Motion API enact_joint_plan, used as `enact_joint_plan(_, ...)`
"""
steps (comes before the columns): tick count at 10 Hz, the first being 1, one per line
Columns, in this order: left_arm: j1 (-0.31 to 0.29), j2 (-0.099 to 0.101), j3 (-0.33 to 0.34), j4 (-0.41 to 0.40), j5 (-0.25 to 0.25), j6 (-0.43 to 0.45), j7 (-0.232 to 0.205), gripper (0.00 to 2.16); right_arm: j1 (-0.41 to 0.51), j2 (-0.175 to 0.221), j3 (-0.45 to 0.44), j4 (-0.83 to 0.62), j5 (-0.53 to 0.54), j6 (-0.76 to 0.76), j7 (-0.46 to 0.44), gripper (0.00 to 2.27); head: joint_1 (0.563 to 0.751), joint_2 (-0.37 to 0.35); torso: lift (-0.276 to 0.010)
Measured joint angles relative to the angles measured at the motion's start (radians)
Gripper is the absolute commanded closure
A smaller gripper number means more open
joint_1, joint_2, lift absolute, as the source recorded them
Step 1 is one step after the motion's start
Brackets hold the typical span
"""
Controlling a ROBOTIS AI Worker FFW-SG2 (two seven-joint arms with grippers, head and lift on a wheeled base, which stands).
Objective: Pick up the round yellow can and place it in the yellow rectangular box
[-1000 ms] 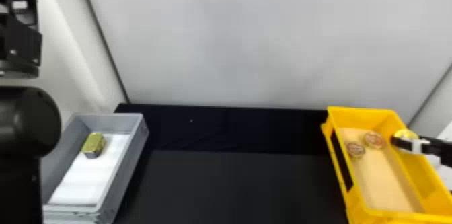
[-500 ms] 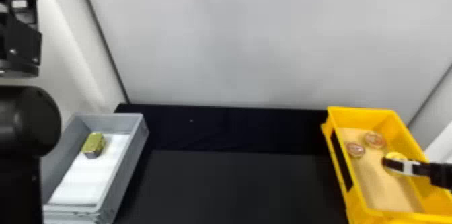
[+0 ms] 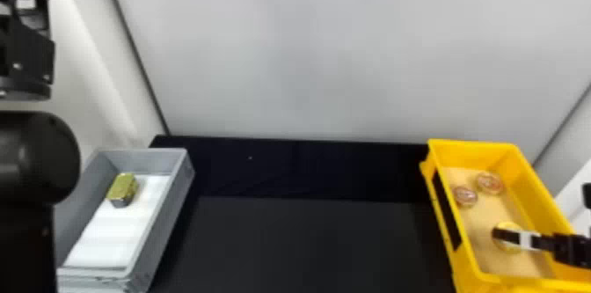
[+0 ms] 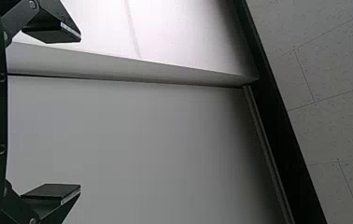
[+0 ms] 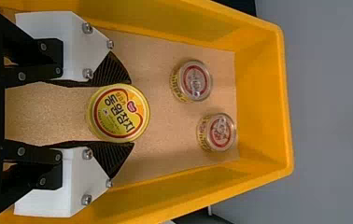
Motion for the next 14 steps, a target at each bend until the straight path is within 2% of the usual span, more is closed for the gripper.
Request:
enact_joint_plan(5, 0.000, -0.002, 0.000, 0.001, 0.000, -0.003, 0.000, 0.14, 0.000, 0.000, 0.005, 0.028, -0.005, 0.017, -0.011, 0.68, 0.663, 0.054, -0.002)
enact_joint_plan(6, 0.000, -0.002, 0.000, 0.001, 0.000, -0.003, 0.000, 0.14, 0.000, 0.000, 0.006, 0.029, -0.007, 0.017, -0.015, 0.35, 0.663, 0.054, -0.002)
enact_joint_plan(7, 0.000, -0.003, 0.000, 0.001, 0.000, -0.003, 0.000, 0.14, 0.000, 0.000, 0.007, 0.028, -0.012, 0.024, -0.027, 0.12, 0.663, 0.054, -0.002)
enact_joint_plan(10, 0.001, -0.004, 0.001, 0.001, 0.000, -0.004, 0.000, 0.14, 0.004, 0.000, 0.026, -0.005, -0.035, 0.076, -0.095, 0.11, 0.663, 0.054, -0.002)
enact_joint_plan(14, 0.001, -0.005, 0.001, 0.001, 0.000, -0.005, -0.002, 0.14, 0.009, -0.005, 0.034, -0.041, -0.064, 0.049, -0.080, 0.17, 0.663, 0.054, -0.002)
